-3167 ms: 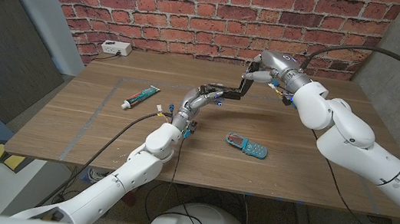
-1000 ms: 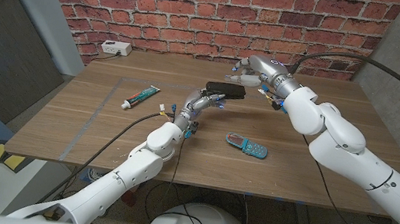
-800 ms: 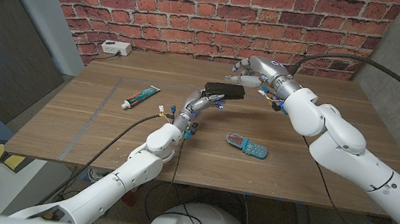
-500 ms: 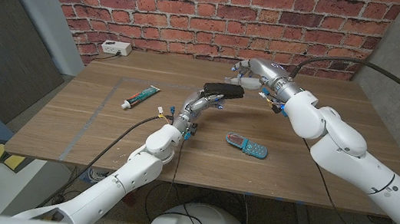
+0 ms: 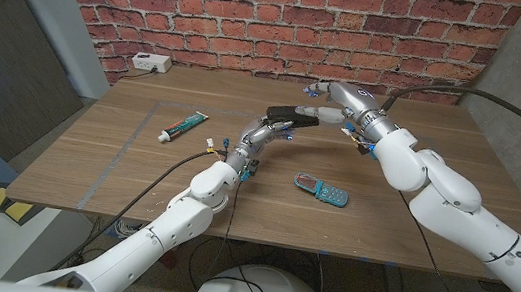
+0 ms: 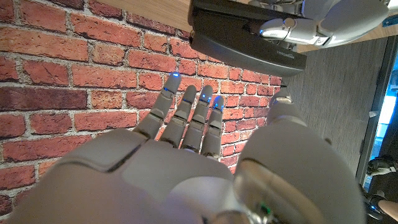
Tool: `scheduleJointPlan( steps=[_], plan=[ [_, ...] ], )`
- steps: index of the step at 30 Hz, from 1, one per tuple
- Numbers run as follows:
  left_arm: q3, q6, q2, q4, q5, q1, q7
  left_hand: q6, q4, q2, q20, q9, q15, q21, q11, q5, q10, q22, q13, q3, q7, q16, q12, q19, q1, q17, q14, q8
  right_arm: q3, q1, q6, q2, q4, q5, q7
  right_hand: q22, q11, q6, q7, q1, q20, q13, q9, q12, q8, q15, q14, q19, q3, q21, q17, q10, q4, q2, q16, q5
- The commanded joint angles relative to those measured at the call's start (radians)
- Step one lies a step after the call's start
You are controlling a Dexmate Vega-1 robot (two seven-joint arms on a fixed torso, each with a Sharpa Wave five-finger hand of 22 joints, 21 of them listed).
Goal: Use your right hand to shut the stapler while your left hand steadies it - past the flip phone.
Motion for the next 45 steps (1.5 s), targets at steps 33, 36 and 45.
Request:
scheduleJointPlan(
  steps=[33, 36, 45],
  plan=[
    [-0.015, 0.038, -0.006, 0.013, -0.133, -0.020, -0.108, 0.070, 0.016, 0.062, -0.009, -0.013, -0.085, -0.001, -0.049, 0.010, 0.012, -0.013, -0.065, 0.060, 0.019, 0.052, -0.052, -0.169, 0.042, 0.047, 0.097, -0.054, 0.007, -0.044, 0.220, 0.034, 0.152, -0.099, -0.199, -0.004, -0.019, -0.100, -0.015, 0.057, -0.057, 0.001, -0.012, -0.070, 0.003, -0.105, -0.077, -0.015, 0.006, -0.058, -0.014, -0.074, -0.036, 0.020, 0.014, 0.003],
    [-0.018, 0.036, -0.013, 0.029, -0.156, -0.026, -0.136, 0.067, 0.018, 0.063, -0.004, -0.014, -0.085, -0.004, -0.049, 0.009, 0.012, -0.013, -0.068, 0.060, 0.018, 0.051, -0.054, -0.175, 0.040, 0.045, 0.099, -0.057, -0.002, -0.041, 0.231, 0.038, 0.162, -0.128, -0.213, -0.004, -0.029, -0.099, -0.025, 0.067, -0.053, 0.002, -0.014, -0.072, 0.007, -0.112, -0.083, -0.024, 0.008, -0.066, -0.017, -0.073, -0.040, 0.022, 0.014, 0.003],
    [-0.009, 0.049, -0.009, 0.041, -0.153, -0.049, -0.162, 0.033, 0.029, 0.064, -0.018, -0.011, -0.078, 0.006, -0.054, -0.001, -0.002, -0.010, -0.060, 0.023, 0.011, 0.220, -0.072, -0.151, 0.005, 0.186, 0.319, -0.089, -0.009, -0.037, 0.223, 0.055, 0.179, -0.153, -0.216, -0.004, -0.038, -0.128, -0.032, 0.077, -0.033, 0.006, -0.017, -0.094, 0.005, -0.116, -0.119, -0.053, 0.006, -0.092, -0.024, -0.106, -0.040, 0.025, 0.008, 0.002]
  ],
)
